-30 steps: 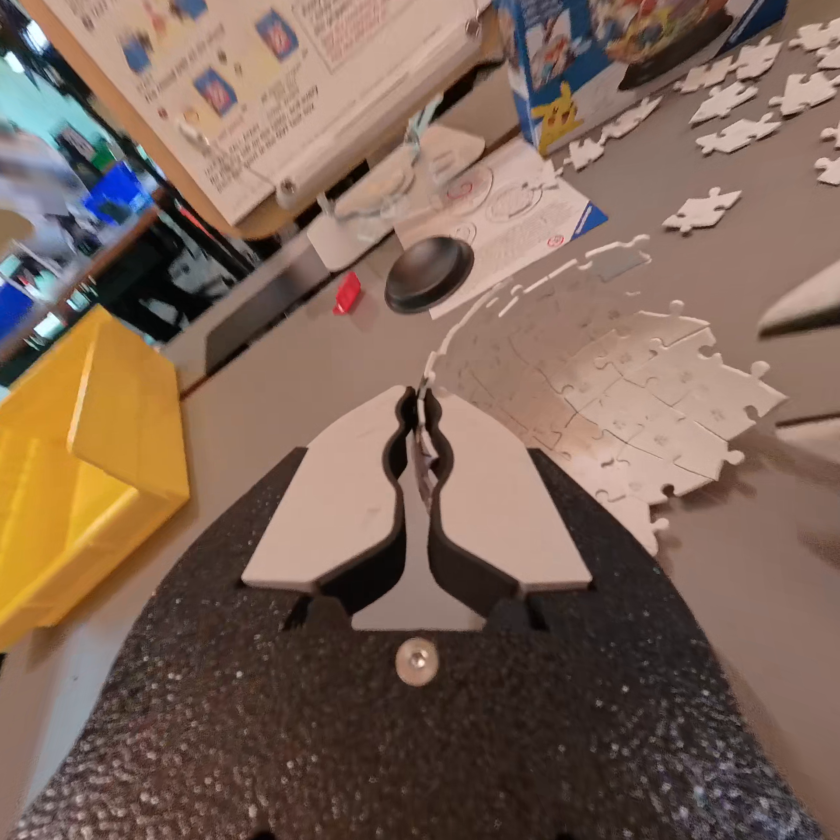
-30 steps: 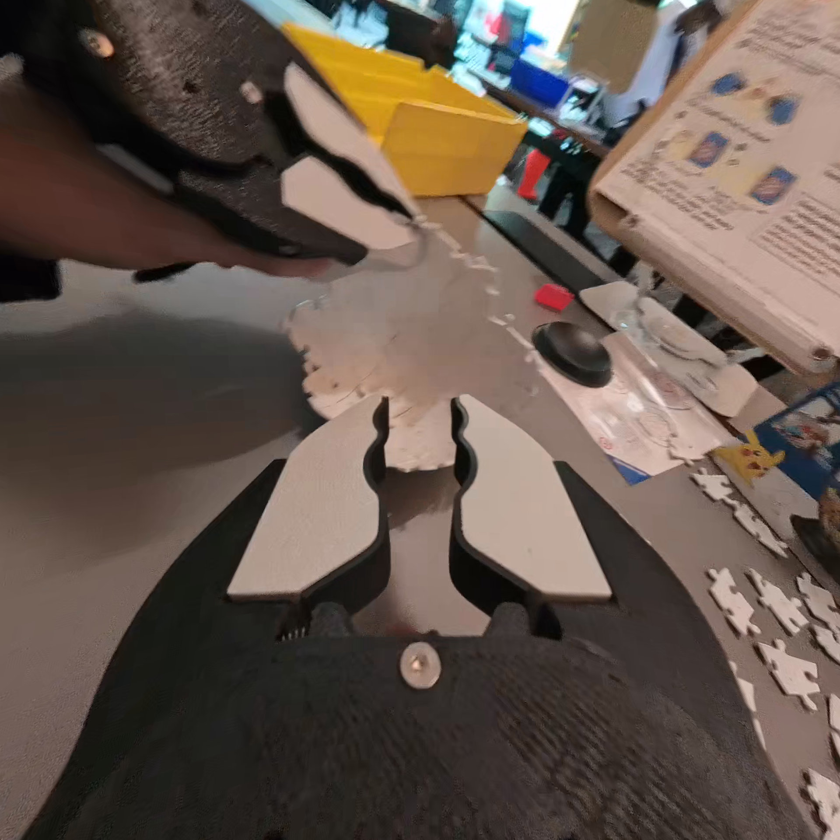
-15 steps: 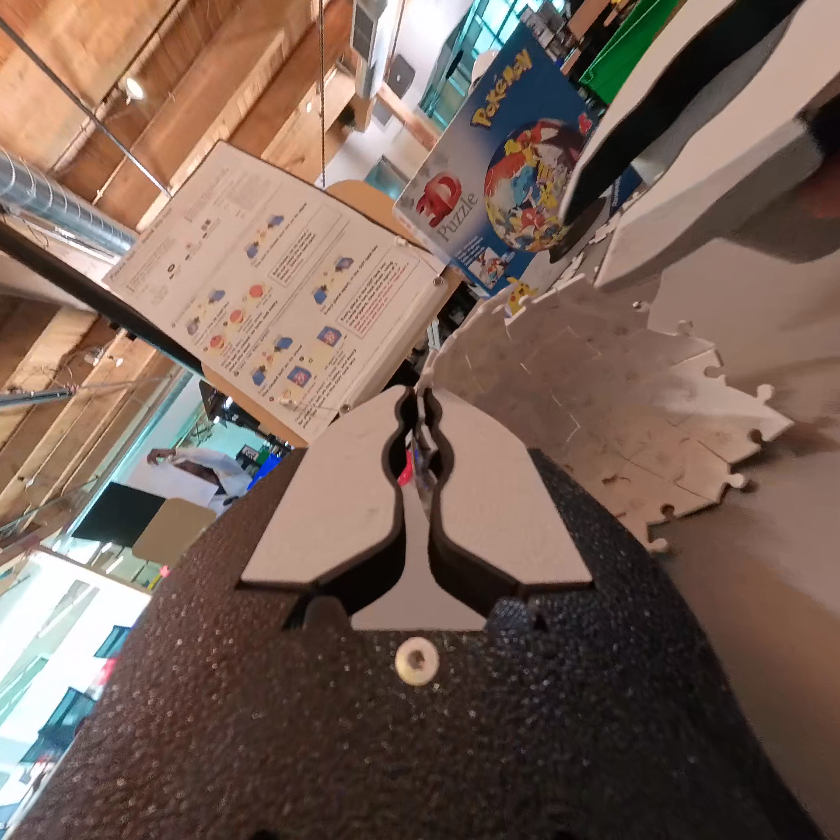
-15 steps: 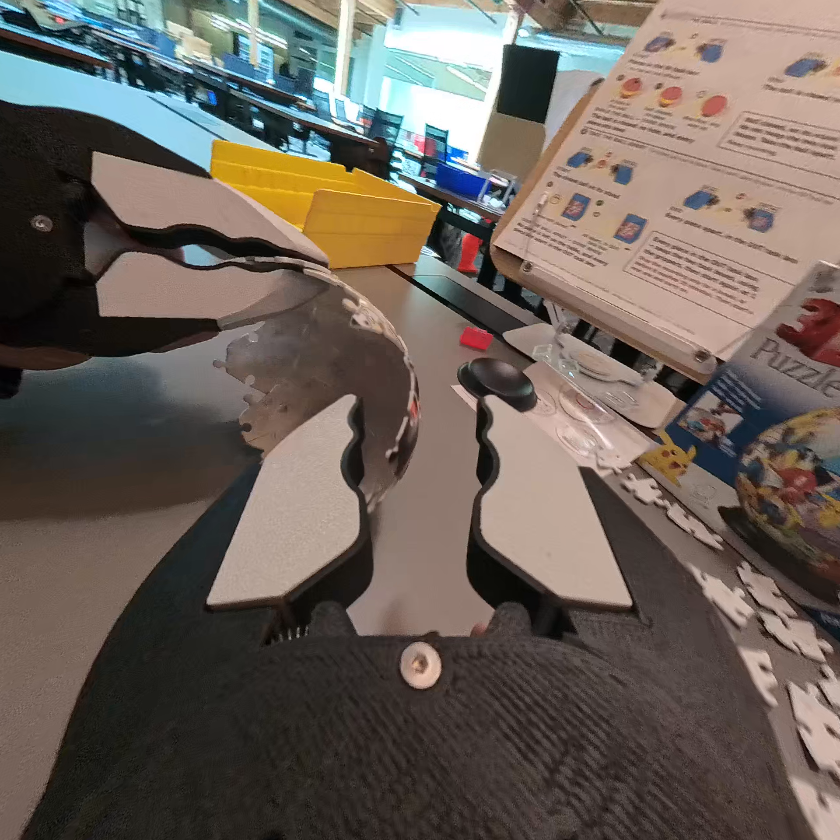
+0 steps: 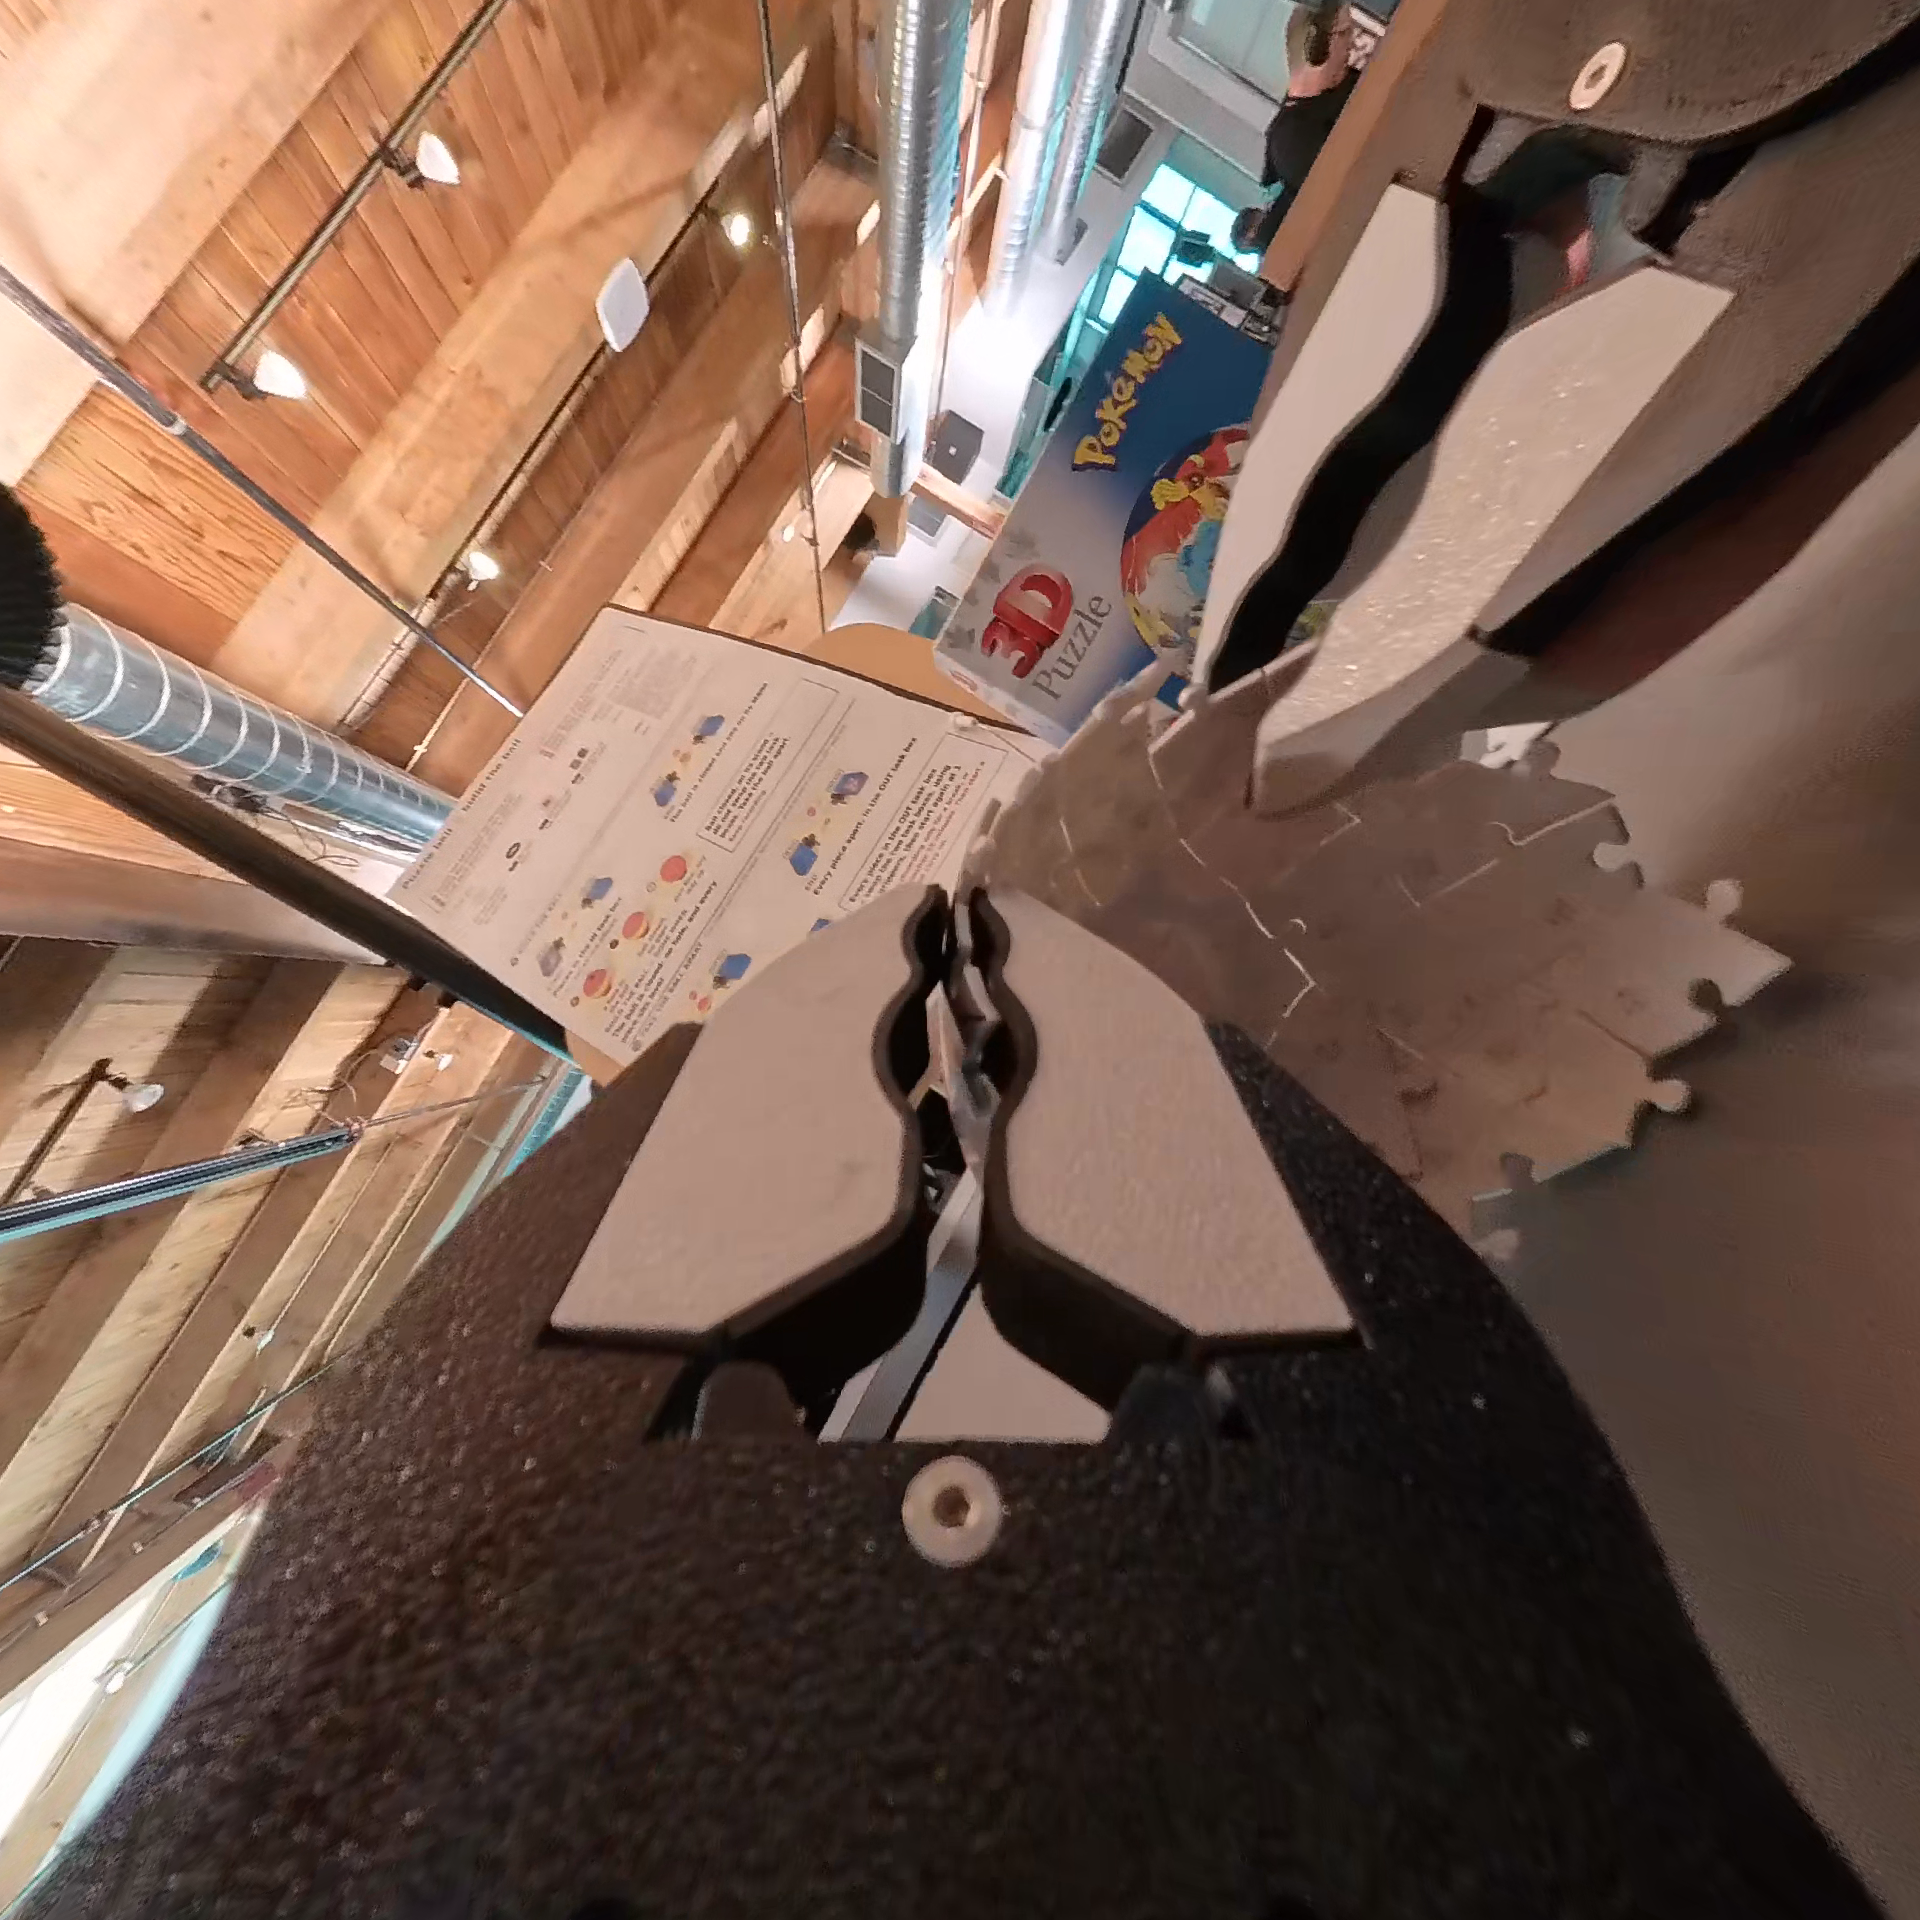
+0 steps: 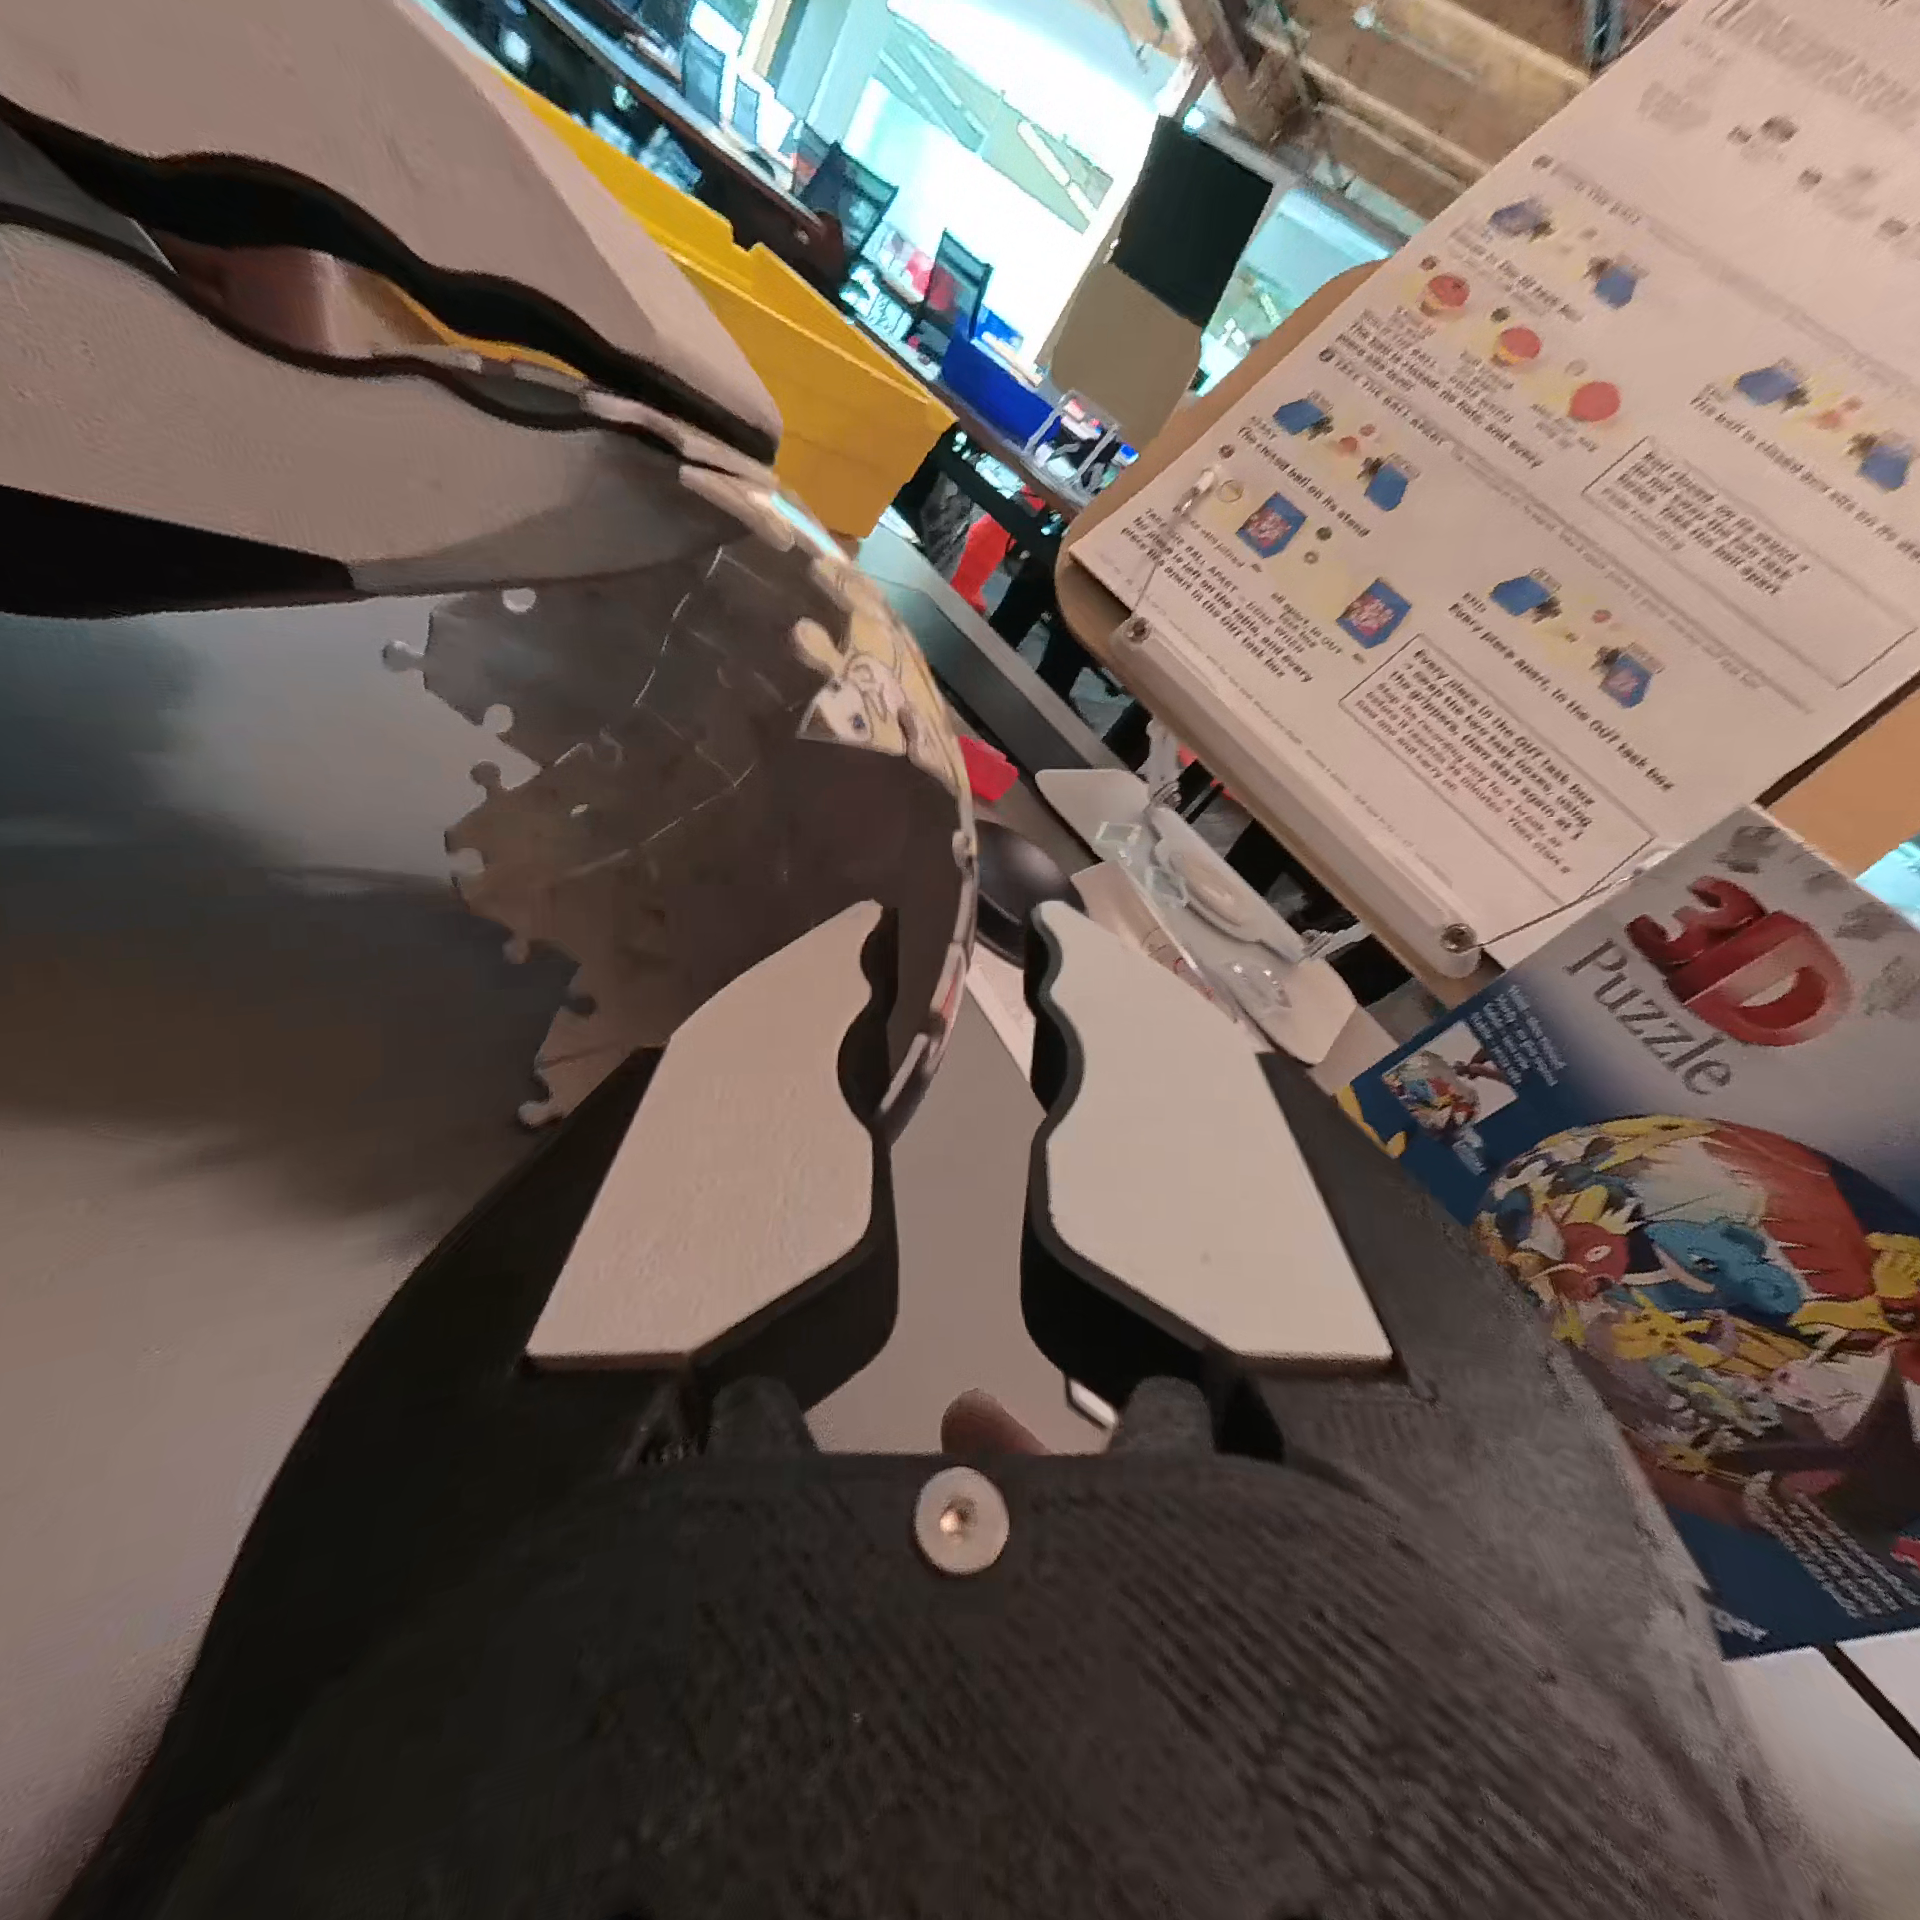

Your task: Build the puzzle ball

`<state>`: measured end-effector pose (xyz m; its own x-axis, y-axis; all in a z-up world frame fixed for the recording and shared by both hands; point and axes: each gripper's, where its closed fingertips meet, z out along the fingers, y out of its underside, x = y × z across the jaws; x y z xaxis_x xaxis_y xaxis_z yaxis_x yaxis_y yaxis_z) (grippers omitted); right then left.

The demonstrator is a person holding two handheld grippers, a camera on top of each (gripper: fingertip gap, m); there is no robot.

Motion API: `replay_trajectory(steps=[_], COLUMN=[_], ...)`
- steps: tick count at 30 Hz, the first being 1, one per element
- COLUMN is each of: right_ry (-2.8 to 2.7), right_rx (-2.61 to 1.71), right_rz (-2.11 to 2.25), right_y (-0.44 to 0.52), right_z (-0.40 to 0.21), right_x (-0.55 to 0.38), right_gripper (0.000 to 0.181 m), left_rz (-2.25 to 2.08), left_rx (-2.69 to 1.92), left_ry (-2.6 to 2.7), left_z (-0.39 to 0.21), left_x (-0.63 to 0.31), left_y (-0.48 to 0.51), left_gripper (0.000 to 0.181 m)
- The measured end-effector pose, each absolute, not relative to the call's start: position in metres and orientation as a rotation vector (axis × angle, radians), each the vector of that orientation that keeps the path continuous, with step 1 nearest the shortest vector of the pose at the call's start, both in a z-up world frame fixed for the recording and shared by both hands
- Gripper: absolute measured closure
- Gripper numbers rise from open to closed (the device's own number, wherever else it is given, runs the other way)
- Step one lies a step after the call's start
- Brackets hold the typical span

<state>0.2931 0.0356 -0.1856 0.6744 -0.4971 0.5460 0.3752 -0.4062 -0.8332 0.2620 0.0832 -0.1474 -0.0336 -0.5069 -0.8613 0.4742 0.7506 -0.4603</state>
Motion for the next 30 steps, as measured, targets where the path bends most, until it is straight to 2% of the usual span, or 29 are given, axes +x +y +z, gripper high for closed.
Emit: replay_trajectory(steps=[5, 17, 20, 26, 30], right_ry=[0.097, 0.120, 0.069, -0.042, 0.087], right_rx=[-1.753, -1.745, -1.737, -1.939, -1.856], right_rz=[-0.985, -1.079, -1.043, -1.020, -1.044], right_y=[0.037, 0.022, 0.028, 0.047, 0.039], right_z=[-0.192, -0.184, -0.184, -0.220, -0.205], right_x=[0.295, 0.283, 0.258, 0.226, 0.233], right_gripper=[0.164, 0.155, 0.162, 0.159, 0.157], left_rz=[-0.787, -0.690, -0.673, -0.551, -0.555], left_rx=[-0.050, -0.094, -0.071, 0.010, -0.002], left_ry=[1.420, 1.339, 1.288, 1.279, 1.284], left_z=[-0.153, -0.145, -0.139, -0.145, -0.145], left_x=[0.266, 0.269, 0.265, 0.265, 0.264], left_y=[0.082, 0.094, 0.093, 0.091, 0.091], left_gripper=[0.177, 0.175, 0.176, 0.176, 0.177])
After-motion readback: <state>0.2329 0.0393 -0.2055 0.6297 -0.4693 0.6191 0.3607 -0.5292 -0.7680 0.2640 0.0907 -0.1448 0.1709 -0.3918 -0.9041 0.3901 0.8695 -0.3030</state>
